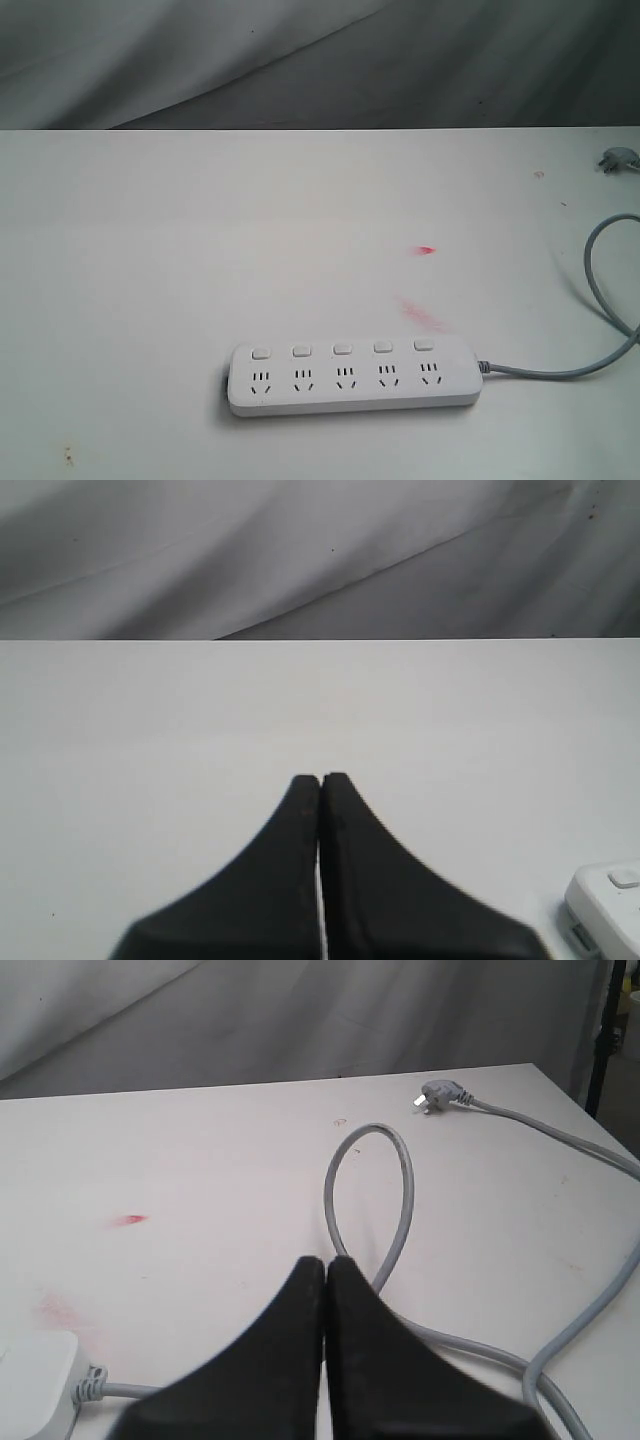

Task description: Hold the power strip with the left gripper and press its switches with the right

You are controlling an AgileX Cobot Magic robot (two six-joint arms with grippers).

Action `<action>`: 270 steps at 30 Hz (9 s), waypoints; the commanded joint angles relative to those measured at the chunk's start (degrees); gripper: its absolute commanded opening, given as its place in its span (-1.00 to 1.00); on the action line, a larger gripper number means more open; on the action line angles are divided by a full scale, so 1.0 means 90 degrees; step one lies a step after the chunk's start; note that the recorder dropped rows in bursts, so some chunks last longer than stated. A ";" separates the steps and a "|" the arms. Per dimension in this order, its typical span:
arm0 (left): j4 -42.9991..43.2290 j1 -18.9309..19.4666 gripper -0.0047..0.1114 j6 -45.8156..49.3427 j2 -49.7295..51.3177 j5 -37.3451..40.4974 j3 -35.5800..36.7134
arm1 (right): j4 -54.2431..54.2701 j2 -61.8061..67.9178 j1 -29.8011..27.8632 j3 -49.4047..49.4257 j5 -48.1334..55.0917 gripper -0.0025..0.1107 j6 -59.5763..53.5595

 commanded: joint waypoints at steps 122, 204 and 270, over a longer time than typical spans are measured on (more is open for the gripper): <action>-0.6540 -0.0831 0.51 1.3588 1.2955 0.4053 -0.6229 | 0.0017 -0.0034 -0.0060 0.0022 -0.0024 -0.96 -0.0033; -0.6526 -0.0831 -0.89 1.3588 1.3022 0.4013 -0.6229 | 0.0084 0.4080 -0.0048 -0.4844 0.0193 -0.96 0.0521; -0.6526 -0.0831 -0.89 1.3588 1.3022 0.4013 -0.6229 | 0.7930 1.3339 0.3631 -0.7987 0.2546 0.18 -1.3019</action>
